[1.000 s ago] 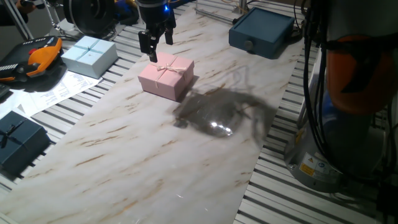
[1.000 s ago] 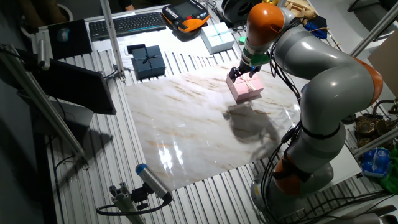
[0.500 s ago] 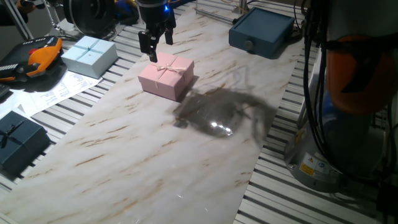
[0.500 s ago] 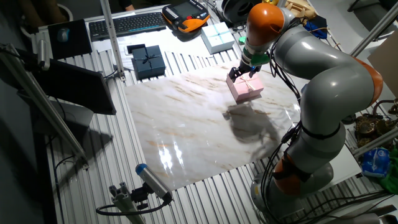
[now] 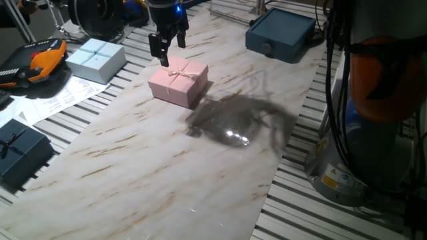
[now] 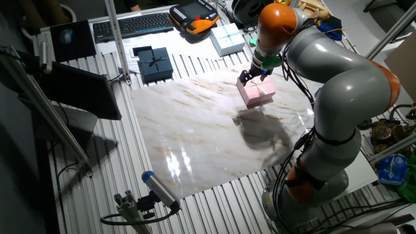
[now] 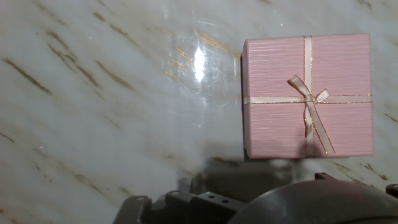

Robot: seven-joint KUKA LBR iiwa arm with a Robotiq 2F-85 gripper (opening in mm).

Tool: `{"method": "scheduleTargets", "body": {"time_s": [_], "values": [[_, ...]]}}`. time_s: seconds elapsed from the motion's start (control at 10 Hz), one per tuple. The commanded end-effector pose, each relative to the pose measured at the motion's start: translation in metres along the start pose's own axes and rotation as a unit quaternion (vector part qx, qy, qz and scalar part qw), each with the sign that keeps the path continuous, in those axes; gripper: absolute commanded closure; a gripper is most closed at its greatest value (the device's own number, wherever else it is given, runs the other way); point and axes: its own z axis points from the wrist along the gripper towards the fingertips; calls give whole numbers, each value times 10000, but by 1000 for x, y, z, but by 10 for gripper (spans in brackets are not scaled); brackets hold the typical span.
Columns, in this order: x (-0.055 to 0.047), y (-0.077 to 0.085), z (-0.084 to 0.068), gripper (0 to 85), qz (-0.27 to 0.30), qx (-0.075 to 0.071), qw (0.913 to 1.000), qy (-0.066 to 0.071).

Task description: Open a box

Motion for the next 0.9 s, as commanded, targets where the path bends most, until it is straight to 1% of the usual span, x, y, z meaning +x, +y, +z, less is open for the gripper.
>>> {"method": "scheduleTargets", "body": {"time_s": [0.0, 0.3, 0.5, 0.7, 0.8], "values": [[0, 0, -1, 850, 107, 335, 9984, 454], [-1, 0, -5, 850, 109, 351, 9982, 484], [-3, 1, -5, 850, 108, 351, 9982, 469], [-5, 0, -3, 850, 93, 348, 9990, 262], [-6, -4, 0, 850, 67, 324, 9993, 164]]}}
